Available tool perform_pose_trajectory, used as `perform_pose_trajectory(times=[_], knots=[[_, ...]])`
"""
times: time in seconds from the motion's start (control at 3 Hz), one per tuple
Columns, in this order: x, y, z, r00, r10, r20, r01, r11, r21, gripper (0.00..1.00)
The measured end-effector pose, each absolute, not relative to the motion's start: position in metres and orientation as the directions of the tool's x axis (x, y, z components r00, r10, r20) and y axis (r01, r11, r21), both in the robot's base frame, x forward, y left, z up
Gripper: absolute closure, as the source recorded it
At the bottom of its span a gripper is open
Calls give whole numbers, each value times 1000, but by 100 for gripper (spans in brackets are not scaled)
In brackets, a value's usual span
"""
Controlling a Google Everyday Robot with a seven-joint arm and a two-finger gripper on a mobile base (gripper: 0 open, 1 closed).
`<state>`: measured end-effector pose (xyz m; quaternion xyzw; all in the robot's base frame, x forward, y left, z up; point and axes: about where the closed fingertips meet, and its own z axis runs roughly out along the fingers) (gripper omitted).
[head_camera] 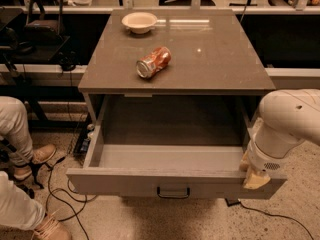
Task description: Open top drawer
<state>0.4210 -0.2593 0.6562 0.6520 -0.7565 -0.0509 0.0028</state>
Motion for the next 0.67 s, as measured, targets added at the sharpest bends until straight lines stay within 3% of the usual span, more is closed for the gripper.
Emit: perform_pose_trajectory(times=[0.67], knots=[[419, -260, 655, -149, -987, -60, -986, 144, 84, 24]])
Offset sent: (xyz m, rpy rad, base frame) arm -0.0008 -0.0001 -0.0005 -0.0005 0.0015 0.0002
